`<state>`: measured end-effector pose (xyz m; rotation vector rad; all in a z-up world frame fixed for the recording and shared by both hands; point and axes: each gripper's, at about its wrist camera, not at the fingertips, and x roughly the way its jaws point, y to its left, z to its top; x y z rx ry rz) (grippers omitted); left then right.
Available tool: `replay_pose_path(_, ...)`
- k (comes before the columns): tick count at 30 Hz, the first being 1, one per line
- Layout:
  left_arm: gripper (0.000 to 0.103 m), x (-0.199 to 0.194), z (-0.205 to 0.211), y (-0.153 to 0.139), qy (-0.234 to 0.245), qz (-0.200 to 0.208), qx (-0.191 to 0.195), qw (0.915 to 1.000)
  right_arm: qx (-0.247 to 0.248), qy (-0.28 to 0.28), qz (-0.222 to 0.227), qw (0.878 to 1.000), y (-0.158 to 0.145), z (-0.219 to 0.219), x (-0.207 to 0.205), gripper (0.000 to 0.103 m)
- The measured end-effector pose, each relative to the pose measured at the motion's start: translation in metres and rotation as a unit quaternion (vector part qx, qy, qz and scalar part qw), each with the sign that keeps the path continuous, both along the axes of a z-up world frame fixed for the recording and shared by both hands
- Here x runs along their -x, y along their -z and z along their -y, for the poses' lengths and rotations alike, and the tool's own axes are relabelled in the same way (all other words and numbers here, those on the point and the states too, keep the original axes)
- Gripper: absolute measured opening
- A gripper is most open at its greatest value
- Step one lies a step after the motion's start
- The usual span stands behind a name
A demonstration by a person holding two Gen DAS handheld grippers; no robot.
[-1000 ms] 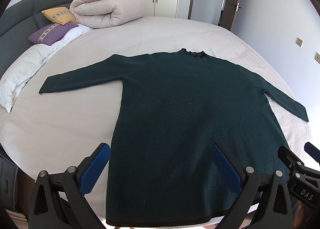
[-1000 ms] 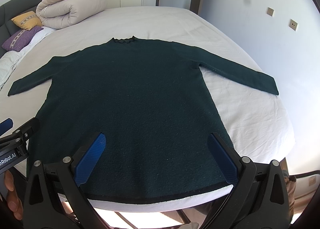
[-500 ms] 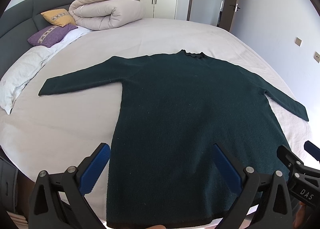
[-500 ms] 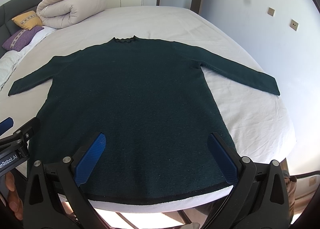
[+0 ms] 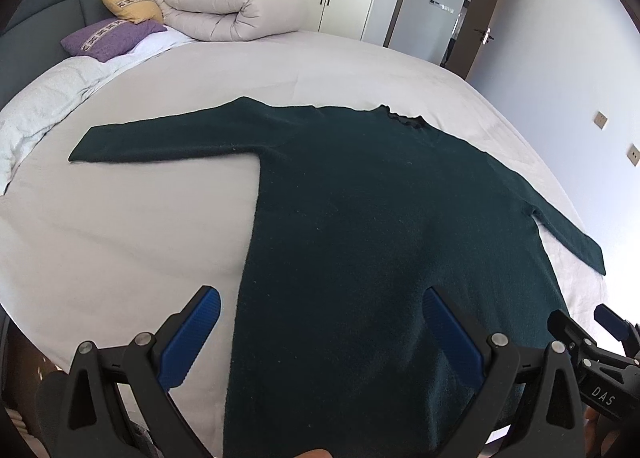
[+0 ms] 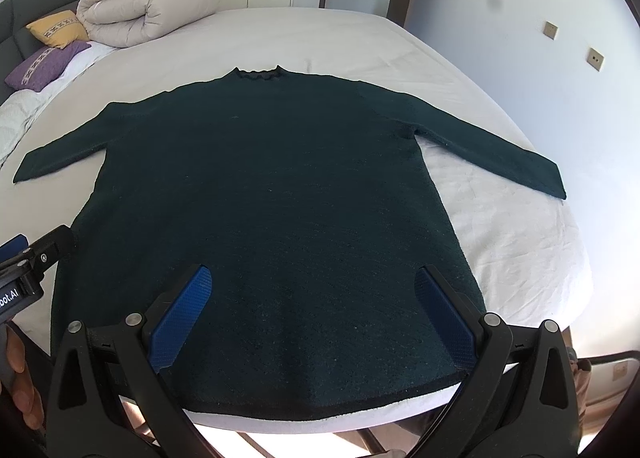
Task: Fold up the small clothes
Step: 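Grasp the sweater sleeve with the left gripper and fold it across the body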
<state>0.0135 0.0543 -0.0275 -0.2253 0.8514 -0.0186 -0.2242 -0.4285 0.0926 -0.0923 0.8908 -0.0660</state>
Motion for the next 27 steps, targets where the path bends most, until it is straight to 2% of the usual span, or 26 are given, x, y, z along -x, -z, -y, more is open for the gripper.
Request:
replay_pose_path(3,0.103,-0.006,-0.026,-0.002,-0.016,0.012,0.033,0.9992,-0.001,-0.008,0.004,1.0,-0.001,-0.005,-0.006,0.103)
replay_pose_path(6,0.103,-0.017,-0.063,-0.001,-0.019,0.017,0.11,0.9936,-0.011,-0.02,0.014,1.0,-0.005,-0.011,-0.014,0.103)
replay_pose_path(8,0.103,-0.022,-0.09,0.004,-0.029,0.032,0.175,0.9836,-0.019,-0.026,0.025,0.999,-0.01,-0.014,-0.021,0.103)
replay_pose_path(12,0.103,-0.04,-0.13,0.023,-0.056,-0.03,0.209,0.9758,-0.042,-0.042,0.038,0.997,-0.02,-0.025,-0.039,0.103)
replay_pose_path(14,0.103,-0.042,-0.167,0.032,-0.107,-0.012,0.25,0.9624,-0.053,-0.053,0.041,0.996,-0.023,-0.033,-0.049,0.103)
replay_pose_path(17,0.103,-0.052,-0.228,0.041,-0.191,0.028,0.285,0.9388,-0.068,-0.072,0.038,0.994,-0.025,-0.044,-0.062,0.103)
replay_pose_path(18,0.103,-0.058,-0.243,0.045,-0.204,0.032,0.296,0.9324,-0.072,-0.075,0.037,0.994,-0.024,-0.048,-0.067,0.103)
replay_pose_path(22,0.102,-0.093,-0.307,0.072,-0.26,0.046,0.359,0.8952,-0.122,-0.088,0.017,0.988,-0.014,-0.057,-0.089,0.103)
replay_pose_path(25,0.101,-0.116,-0.334,0.089,-0.286,0.036,0.382,0.8782,-0.152,-0.086,-0.001,0.985,-0.001,-0.062,-0.106,0.103)
replay_pose_path(27,0.1,-0.127,-0.346,0.098,-0.297,0.035,0.389,0.8714,-0.164,-0.081,-0.012,0.983,0.008,-0.065,-0.115,0.103)
